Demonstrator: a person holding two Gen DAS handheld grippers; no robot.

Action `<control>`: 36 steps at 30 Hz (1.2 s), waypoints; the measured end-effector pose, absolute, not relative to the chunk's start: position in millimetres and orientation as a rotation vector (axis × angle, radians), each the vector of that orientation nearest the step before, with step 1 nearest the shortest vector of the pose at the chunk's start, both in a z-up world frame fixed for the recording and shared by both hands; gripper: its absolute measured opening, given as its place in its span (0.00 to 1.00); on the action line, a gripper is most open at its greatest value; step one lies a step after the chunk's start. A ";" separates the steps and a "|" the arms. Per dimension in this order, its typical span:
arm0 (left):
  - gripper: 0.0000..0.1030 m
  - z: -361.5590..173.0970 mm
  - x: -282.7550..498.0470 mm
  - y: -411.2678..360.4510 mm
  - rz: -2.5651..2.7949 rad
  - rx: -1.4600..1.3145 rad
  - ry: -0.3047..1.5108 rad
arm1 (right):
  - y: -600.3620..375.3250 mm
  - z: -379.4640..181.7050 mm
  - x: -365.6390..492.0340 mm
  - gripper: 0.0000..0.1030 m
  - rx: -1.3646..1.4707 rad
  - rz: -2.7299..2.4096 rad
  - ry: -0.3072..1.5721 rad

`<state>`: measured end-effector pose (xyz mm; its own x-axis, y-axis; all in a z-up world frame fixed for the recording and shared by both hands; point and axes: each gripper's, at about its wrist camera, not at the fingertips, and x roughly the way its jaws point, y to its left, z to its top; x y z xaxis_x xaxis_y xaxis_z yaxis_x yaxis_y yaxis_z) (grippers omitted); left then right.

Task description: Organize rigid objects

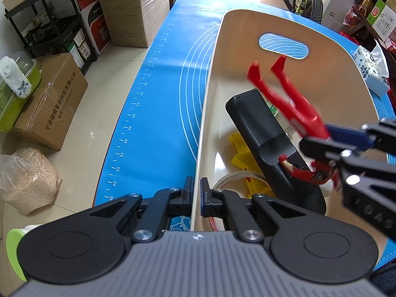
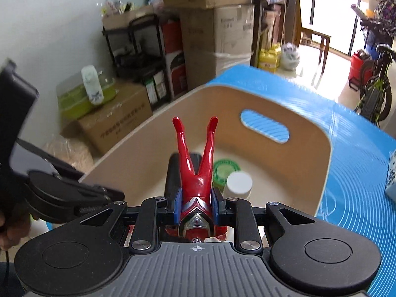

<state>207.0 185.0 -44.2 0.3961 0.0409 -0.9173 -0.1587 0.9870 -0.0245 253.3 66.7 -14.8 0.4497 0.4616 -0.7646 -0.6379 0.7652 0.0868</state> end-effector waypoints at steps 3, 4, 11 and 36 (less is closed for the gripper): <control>0.05 -44.1 207.2 184.8 0.127 -0.115 1.158 | 65.0 -25.6 255.0 0.32 -0.226 0.678 0.910; 0.05 -44.5 207.4 184.4 0.128 -0.114 1.158 | 66.0 -29.9 255.6 0.32 -0.227 0.673 0.925; 0.05 -43.0 206.5 184.0 0.130 -0.118 1.152 | 67.7 -39.4 267.7 0.44 -0.201 0.648 0.980; 0.74 21.3 167.0 140.9 0.173 -0.059 0.972 | -15.6 34.4 209.2 0.98 -0.044 0.537 0.746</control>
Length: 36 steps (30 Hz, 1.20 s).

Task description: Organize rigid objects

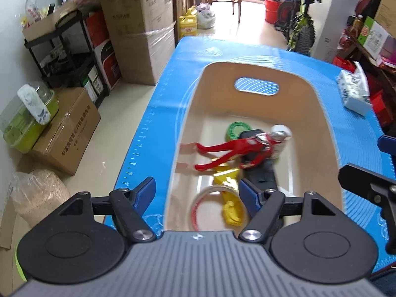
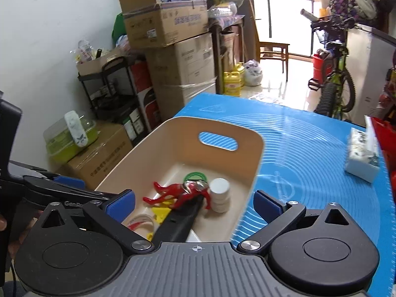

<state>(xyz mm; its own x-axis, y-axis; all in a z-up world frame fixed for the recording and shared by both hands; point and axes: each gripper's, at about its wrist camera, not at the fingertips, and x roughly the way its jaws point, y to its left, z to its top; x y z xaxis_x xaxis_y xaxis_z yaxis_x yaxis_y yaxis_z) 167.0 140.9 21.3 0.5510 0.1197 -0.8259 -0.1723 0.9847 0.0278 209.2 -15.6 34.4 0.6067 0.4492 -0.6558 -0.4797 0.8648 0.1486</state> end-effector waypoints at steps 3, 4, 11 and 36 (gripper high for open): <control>0.74 31.5 155.2 125.3 0.167 -0.052 0.953 | -30.2 44.6 198.7 0.98 -0.037 0.522 0.734; 0.74 34.7 151.2 120.5 0.164 -0.049 0.947 | -35.5 48.0 194.4 0.98 -0.037 0.517 0.729; 0.74 60.8 121.1 87.6 0.148 -0.009 0.901 | -68.0 66.4 158.6 0.98 -0.041 0.476 0.694; 0.74 50.7 27.1 6.5 0.106 0.060 0.769 | -171.9 49.4 31.7 0.98 -0.021 0.298 0.641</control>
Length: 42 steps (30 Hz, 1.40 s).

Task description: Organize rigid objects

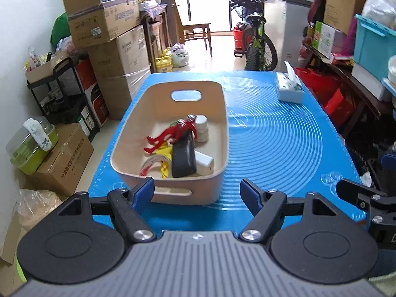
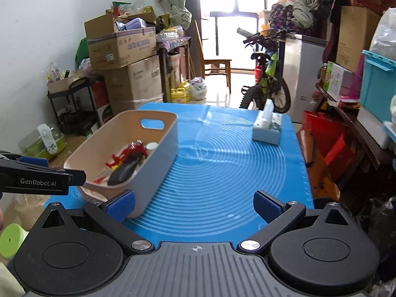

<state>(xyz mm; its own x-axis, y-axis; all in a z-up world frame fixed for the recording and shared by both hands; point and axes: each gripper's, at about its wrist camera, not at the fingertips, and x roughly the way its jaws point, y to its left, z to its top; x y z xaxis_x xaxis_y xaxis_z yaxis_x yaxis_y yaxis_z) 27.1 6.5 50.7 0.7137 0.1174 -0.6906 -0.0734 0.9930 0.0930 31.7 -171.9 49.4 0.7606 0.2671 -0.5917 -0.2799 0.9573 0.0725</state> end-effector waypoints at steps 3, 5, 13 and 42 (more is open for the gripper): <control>0.74 44.3 19.2 -1.6 0.088 0.054 0.758 | -179.2 41.0 21.1 0.98 0.003 0.289 0.649; 0.74 40.0 14.3 -6.1 0.081 0.057 0.751 | -182.6 35.6 14.6 0.98 0.009 0.283 0.648; 0.74 18.2 0.0 -16.0 0.085 0.047 0.736 | -192.0 18.5 -5.9 0.98 0.024 0.243 0.616; 0.74 -5.2 -16.5 -20.2 0.083 0.047 0.710 | -188.5 -11.0 -23.0 0.98 -0.003 0.241 0.575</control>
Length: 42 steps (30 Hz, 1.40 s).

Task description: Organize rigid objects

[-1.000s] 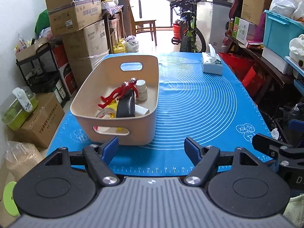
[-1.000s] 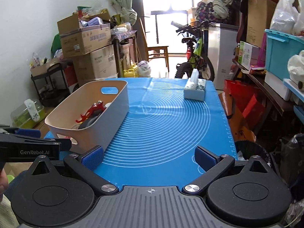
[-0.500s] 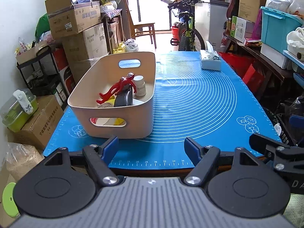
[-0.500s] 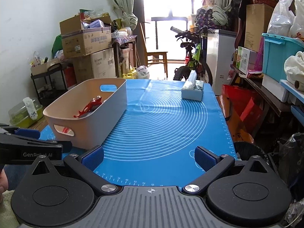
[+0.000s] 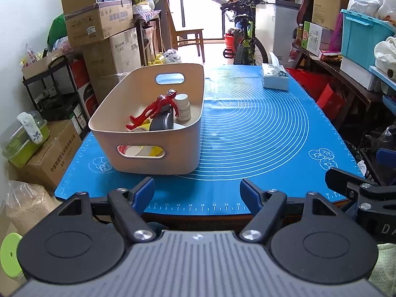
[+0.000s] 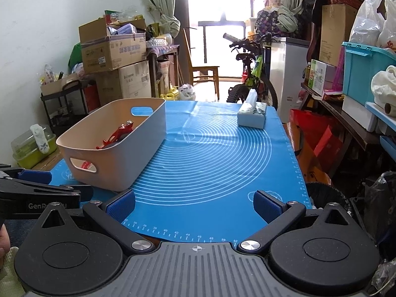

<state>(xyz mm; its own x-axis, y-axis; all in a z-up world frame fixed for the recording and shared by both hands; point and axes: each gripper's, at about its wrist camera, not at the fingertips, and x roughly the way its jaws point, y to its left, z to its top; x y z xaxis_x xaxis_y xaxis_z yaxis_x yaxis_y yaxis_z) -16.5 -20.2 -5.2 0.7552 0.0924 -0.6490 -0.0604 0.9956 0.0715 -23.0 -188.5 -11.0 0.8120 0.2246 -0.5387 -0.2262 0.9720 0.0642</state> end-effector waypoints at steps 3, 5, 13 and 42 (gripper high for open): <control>0.74 -5.9 -16.7 -20.2 0.079 0.049 0.710 | -189.2 -12.1 -22.5 0.98 0.000 0.235 0.577; 0.74 -6.0 -16.8 -19.4 0.081 0.049 0.708 | -189.2 -13.0 -22.6 0.98 -0.001 0.232 0.578; 0.74 -6.4 -18.0 -19.1 0.083 0.044 0.708 | -188.9 -14.1 -22.6 0.98 -0.003 0.229 0.578; 0.74 -6.3 -18.9 -21.0 0.079 0.040 0.708 | -189.1 -16.8 -22.3 0.98 -0.004 0.227 0.582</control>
<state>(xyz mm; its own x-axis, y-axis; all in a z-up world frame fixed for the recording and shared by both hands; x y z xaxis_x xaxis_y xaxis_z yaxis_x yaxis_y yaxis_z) -18.9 -21.0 -6.3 0.7570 0.0863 -0.6476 -0.0590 0.9962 0.0638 -22.3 -189.1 -16.8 0.8110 0.2116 -0.5455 -0.2136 0.9750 0.0607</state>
